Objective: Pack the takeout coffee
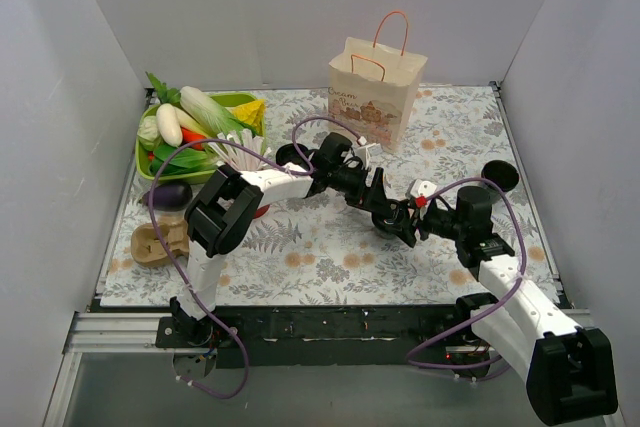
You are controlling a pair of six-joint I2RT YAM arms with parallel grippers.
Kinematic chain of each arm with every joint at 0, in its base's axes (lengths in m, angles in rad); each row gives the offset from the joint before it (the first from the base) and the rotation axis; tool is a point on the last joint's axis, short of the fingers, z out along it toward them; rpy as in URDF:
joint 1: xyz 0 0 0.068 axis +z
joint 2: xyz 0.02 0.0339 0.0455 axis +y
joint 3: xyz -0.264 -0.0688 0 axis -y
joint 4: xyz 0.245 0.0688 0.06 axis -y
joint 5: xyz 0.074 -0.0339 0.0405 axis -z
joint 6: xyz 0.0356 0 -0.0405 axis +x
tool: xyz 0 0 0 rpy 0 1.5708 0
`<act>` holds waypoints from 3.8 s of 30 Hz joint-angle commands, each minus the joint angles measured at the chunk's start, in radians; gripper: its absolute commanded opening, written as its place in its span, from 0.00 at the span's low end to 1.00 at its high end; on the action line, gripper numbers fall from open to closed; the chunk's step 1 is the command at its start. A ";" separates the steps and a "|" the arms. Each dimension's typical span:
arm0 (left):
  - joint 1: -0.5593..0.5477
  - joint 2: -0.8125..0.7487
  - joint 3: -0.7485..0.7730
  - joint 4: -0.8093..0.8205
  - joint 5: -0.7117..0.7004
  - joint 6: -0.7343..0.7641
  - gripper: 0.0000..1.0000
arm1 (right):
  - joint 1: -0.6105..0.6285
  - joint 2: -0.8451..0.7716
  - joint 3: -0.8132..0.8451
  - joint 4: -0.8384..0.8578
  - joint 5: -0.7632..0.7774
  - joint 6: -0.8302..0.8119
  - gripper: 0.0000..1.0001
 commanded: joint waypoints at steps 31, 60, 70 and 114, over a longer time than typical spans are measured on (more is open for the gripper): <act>-0.016 0.078 -0.065 -0.058 -0.194 0.053 0.67 | 0.009 -0.031 0.235 -0.371 -0.080 0.074 0.82; -0.016 0.053 -0.088 -0.062 -0.207 0.098 0.65 | -0.356 0.353 0.343 -0.579 -0.281 0.541 0.64; -0.016 0.047 -0.096 -0.058 -0.205 0.101 0.65 | -0.381 0.389 0.307 -0.668 -0.276 0.420 0.59; -0.018 0.026 -0.170 -0.038 -0.222 0.127 0.65 | -0.429 0.558 0.240 -0.705 0.127 0.579 0.07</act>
